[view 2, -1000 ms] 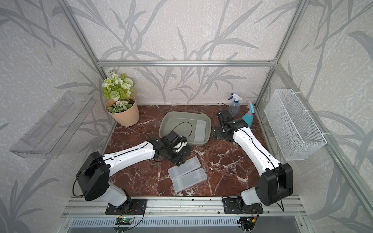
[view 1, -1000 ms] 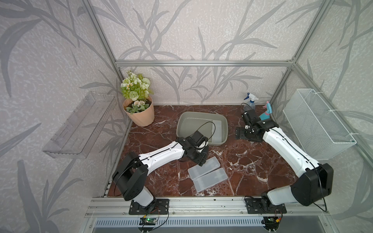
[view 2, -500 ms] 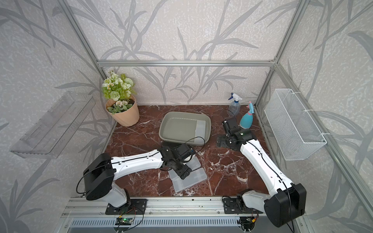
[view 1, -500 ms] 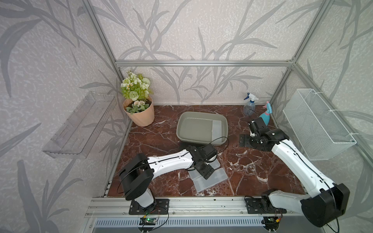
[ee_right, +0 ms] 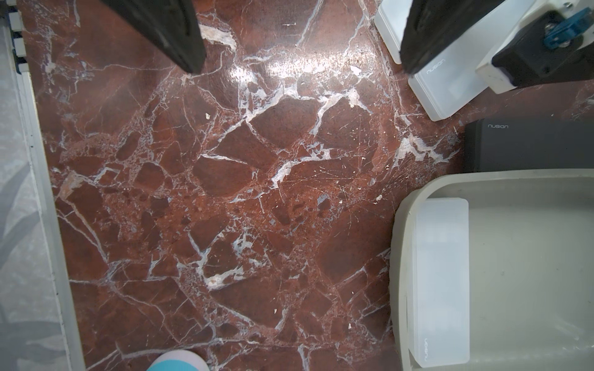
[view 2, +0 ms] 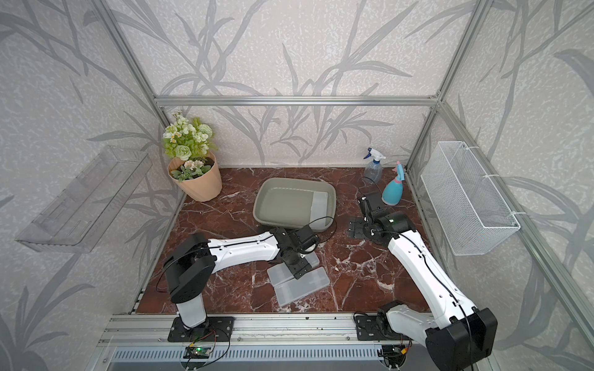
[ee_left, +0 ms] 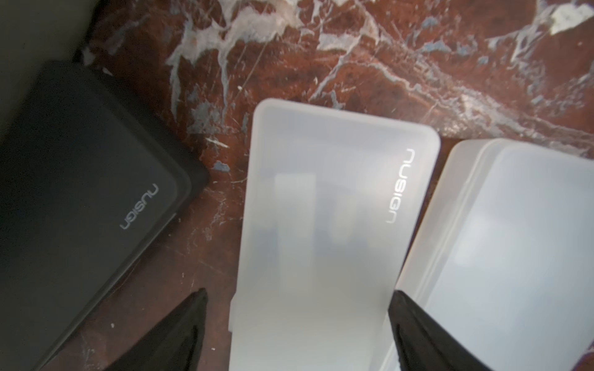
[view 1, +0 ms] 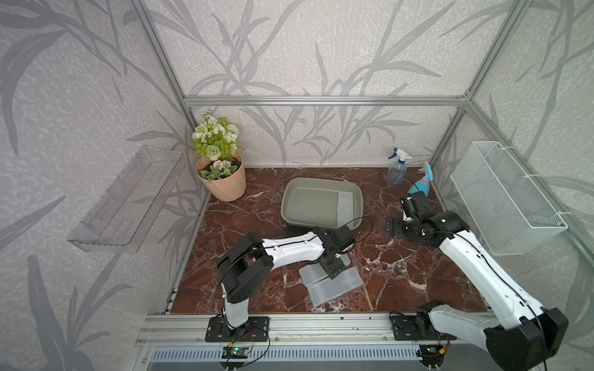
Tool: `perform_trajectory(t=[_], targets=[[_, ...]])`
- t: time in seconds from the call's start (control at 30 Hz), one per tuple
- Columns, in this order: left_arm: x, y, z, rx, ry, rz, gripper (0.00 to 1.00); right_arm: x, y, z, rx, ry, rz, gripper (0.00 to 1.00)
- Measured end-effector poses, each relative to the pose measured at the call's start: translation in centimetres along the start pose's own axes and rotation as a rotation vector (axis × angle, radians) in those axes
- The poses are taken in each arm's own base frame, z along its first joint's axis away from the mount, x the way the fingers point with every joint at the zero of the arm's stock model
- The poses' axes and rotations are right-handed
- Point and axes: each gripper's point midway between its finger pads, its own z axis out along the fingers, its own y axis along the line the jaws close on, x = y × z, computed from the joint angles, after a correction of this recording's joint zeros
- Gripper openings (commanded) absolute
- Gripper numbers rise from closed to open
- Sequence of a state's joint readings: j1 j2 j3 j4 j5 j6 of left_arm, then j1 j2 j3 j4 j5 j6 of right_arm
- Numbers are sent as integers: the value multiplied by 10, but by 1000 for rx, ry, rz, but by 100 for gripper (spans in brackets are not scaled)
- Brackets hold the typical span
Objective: Put the pencil case into the storage box
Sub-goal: Pick up the pencil case from the center of the board.
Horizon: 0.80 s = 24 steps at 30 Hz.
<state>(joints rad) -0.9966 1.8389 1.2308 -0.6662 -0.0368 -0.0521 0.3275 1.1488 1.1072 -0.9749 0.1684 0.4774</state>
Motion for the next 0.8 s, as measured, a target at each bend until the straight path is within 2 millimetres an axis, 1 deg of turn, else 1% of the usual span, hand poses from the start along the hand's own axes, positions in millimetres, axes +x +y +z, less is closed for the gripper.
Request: perform_trajectory(t=[0.1, 0.17, 0.33, 0.37, 0.43, 0.57, 0.67, 0.77, 0.8], targets=[[3, 0, 1, -1, 8, 5, 89, 2, -2, 0, 6, 1, 1, 99], [8, 0, 3, -1, 19, 6, 88, 3, -4, 1, 10, 2, 2, 99], [31, 0, 8, 4, 64, 4, 85, 8, -6, 4, 17, 13, 3, 99], [35, 0, 9, 5, 72, 2, 83, 9, -7, 5, 18, 17, 2, 99], [38, -1, 10, 10, 81, -3, 75, 12, -8, 7, 21, 23, 1, 99], [37, -3, 10, 22, 78, -13, 47, 15, -9, 9, 24, 31, 0, 99], [35, -4, 7, 27, 76, -17, 42, 14, -8, 8, 20, 29, 0, 99], [27, -3, -2, 25, 54, -28, 42, 15, -8, 8, 16, 28, 1, 99], [23, -1, -9, 21, 38, -36, 43, 14, -8, 7, 15, 28, 1, 99]])
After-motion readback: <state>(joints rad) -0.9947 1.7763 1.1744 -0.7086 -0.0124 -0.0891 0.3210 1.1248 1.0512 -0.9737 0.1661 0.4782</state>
